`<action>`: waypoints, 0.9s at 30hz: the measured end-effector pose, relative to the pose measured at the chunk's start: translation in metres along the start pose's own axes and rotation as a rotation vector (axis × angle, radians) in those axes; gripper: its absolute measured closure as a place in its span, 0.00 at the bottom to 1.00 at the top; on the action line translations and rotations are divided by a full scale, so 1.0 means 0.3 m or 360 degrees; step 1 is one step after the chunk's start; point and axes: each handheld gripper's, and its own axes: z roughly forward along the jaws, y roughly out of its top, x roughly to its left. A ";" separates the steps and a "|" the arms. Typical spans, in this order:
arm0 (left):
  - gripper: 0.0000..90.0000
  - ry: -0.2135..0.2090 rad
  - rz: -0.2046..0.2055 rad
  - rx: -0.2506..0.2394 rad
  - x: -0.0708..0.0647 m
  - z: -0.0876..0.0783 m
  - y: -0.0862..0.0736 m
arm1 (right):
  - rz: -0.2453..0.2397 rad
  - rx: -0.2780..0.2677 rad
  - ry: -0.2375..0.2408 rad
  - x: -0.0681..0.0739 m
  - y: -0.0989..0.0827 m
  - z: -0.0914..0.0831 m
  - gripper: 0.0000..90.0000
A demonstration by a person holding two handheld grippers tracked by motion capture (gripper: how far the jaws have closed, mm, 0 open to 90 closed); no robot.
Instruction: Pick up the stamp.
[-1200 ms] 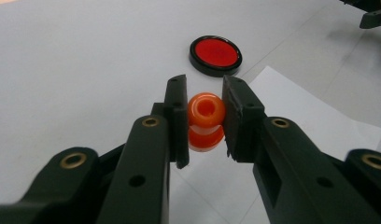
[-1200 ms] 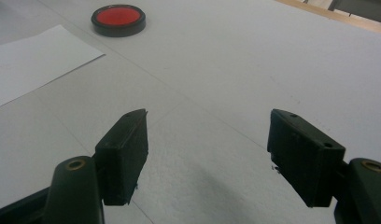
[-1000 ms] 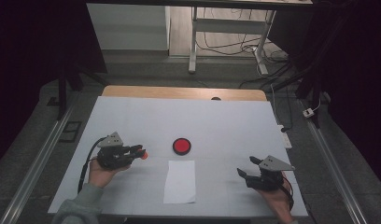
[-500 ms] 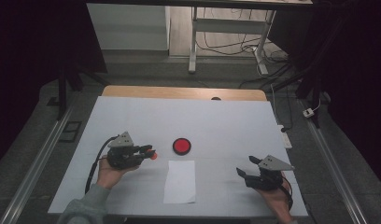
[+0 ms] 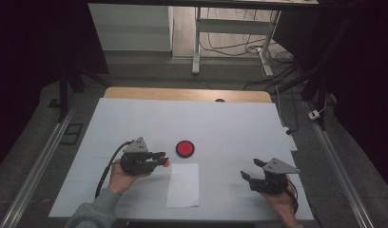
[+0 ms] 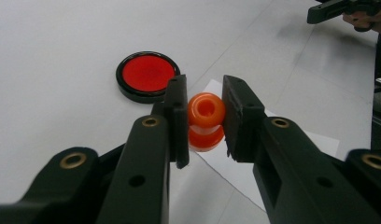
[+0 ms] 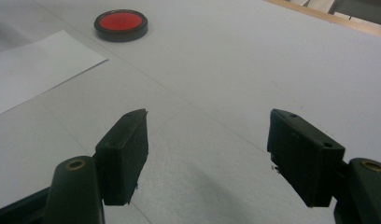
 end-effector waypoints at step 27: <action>0.80 -0.0197 0.0086 -0.0028 -0.101 0.107 0.084 | -0.0016 -0.0014 0.0015 0.002 -0.004 -0.005 0.32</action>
